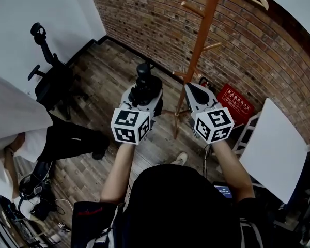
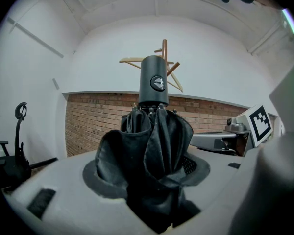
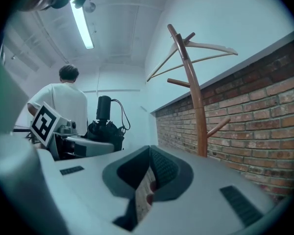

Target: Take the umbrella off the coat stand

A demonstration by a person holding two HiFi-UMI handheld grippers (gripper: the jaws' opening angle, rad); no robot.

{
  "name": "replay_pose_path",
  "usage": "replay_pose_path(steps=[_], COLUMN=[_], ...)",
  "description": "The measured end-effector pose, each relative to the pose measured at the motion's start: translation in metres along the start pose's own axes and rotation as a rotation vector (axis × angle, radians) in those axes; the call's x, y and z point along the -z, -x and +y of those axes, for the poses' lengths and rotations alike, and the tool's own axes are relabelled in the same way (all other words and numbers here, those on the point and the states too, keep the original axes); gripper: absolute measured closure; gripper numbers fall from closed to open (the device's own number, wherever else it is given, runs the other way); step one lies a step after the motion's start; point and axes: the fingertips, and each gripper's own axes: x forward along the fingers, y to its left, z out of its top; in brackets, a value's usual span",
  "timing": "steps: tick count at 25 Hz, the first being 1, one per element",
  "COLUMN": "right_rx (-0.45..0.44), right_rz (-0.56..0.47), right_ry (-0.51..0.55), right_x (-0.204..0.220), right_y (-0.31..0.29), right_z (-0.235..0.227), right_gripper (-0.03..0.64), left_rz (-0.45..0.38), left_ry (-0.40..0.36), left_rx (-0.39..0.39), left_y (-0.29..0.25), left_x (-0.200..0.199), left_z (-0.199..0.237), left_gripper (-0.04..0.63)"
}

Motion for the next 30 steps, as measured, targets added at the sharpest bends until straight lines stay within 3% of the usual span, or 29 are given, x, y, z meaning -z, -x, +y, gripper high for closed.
replay_pose_path(steps=[30], right_rx=[0.077], right_rz=[0.039], right_ry=[0.013], right_x=[0.026], right_y=[0.059], right_z=[0.085], right_gripper=[0.589], left_rz=[-0.002], left_ry=[0.08], left_rx=[0.099], left_y=[0.088], left_x=[0.032], left_z=[-0.025], left_gripper=[0.318])
